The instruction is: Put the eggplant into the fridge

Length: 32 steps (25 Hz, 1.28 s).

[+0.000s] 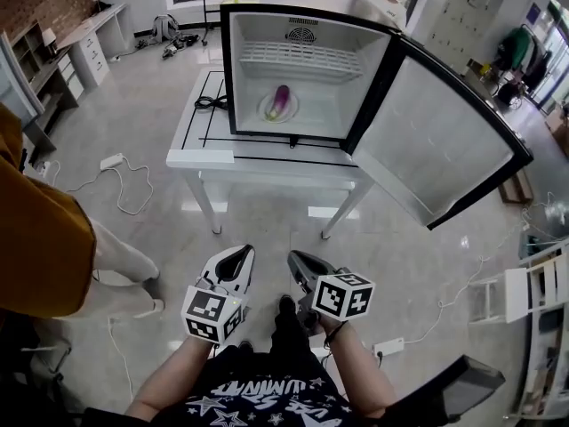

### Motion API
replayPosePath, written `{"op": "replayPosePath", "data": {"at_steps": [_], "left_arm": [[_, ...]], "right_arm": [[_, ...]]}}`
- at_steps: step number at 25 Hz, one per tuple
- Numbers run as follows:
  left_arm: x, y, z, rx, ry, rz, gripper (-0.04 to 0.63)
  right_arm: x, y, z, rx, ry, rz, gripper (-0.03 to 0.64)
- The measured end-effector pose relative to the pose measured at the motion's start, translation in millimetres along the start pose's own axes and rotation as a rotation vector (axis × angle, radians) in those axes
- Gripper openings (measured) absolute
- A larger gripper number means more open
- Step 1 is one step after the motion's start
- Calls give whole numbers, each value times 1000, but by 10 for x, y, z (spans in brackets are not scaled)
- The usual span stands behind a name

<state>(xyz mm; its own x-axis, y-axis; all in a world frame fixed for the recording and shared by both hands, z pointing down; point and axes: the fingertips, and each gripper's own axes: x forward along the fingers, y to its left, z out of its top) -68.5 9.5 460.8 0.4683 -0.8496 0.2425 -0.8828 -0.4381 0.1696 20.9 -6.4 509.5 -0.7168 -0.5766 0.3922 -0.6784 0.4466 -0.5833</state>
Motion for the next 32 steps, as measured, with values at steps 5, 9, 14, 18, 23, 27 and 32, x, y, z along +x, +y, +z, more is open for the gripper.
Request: {"op": "replayPosePath", "data": {"at_steps": [5, 9, 14, 18, 23, 27, 32], "left_arm": [[-502, -18, -96, -14, -9, -14, 8], [-810, -62, -241, -18, -9, -40, 8], [-1075, -150, -491, -36, 22, -78, 8], [-1201, -208, -604, -47, 25, -91, 8], [-1206, -165, -770, -43, 12, -90, 8], [-1208, -383, -610, -47, 17, -78, 8], [-1198, -960, -95, -45, 25, -67, 8]], "right_arm": [[-141, 394, -300, -14, -2, -15, 8], [-268, 615, -580, -15, -10, -37, 8], [-459, 743, -952, 3, 4, -80, 8], [-591, 821, -1142, 7, 8, -105, 8], [-536, 796, -1251, -21, -29, -106, 8], [-781, 854, -1130, -34, -29, -95, 8], [-1478, 927, -779, -32, -18, -95, 8]]}}
